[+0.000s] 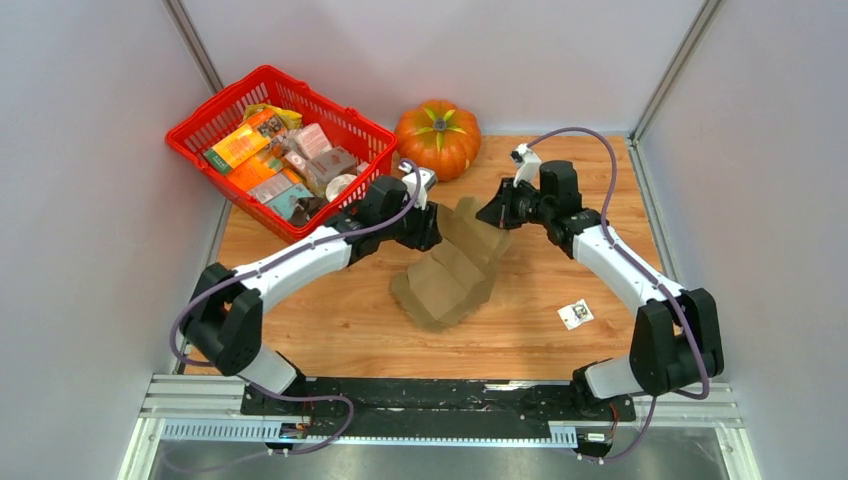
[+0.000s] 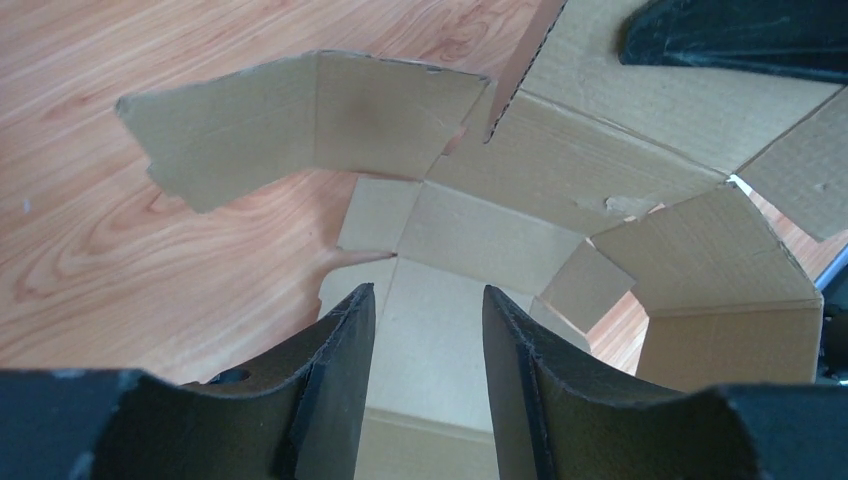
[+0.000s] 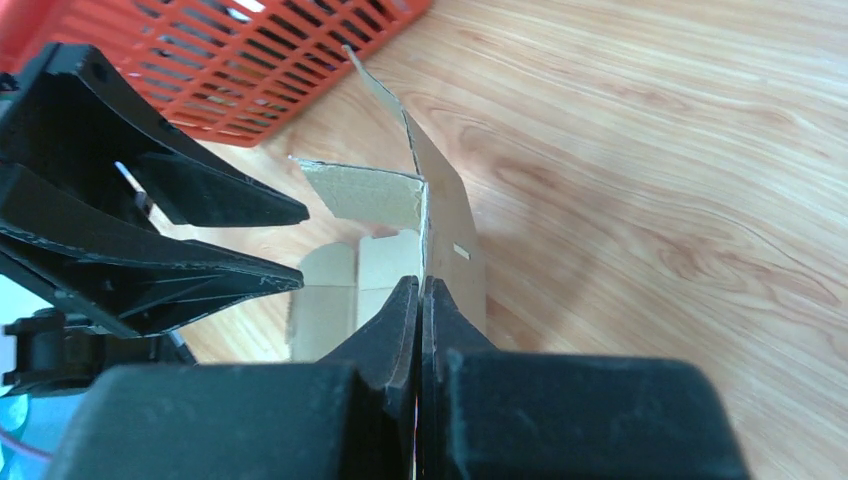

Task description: Fold the paper box

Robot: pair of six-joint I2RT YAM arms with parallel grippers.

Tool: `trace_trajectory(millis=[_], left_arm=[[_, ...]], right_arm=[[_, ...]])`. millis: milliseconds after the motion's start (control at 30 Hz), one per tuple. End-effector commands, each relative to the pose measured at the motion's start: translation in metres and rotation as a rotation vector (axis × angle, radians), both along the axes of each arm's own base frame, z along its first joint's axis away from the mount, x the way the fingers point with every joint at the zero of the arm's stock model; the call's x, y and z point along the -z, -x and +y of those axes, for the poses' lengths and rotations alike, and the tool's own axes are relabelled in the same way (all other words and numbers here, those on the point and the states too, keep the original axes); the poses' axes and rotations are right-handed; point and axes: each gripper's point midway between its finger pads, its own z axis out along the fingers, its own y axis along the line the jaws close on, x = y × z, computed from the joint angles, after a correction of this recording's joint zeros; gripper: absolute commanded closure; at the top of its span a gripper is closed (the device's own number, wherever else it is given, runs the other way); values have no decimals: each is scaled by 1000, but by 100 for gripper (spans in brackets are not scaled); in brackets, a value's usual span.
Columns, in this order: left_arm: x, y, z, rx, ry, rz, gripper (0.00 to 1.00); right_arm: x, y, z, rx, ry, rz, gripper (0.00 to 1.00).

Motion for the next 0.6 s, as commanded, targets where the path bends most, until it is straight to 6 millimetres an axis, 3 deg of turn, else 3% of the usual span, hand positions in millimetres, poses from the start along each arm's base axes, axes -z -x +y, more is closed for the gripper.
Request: trace_trajectory(millis=[0, 100, 267, 567], left_arm=[[1, -13, -20, 50, 5, 6, 48], [23, -22, -32, 67, -15, 54, 49], [40, -37, -41, 59, -38, 72, 49], [81, -41, -49, 90, -90, 156, 43]], right_arm=[[25, -11, -22, 53, 60, 1, 100], [39, -17, -36, 99, 81, 25, 100], [46, -24, -50, 143, 77, 46, 100], [45, -27, -45, 117, 26, 51, 100]])
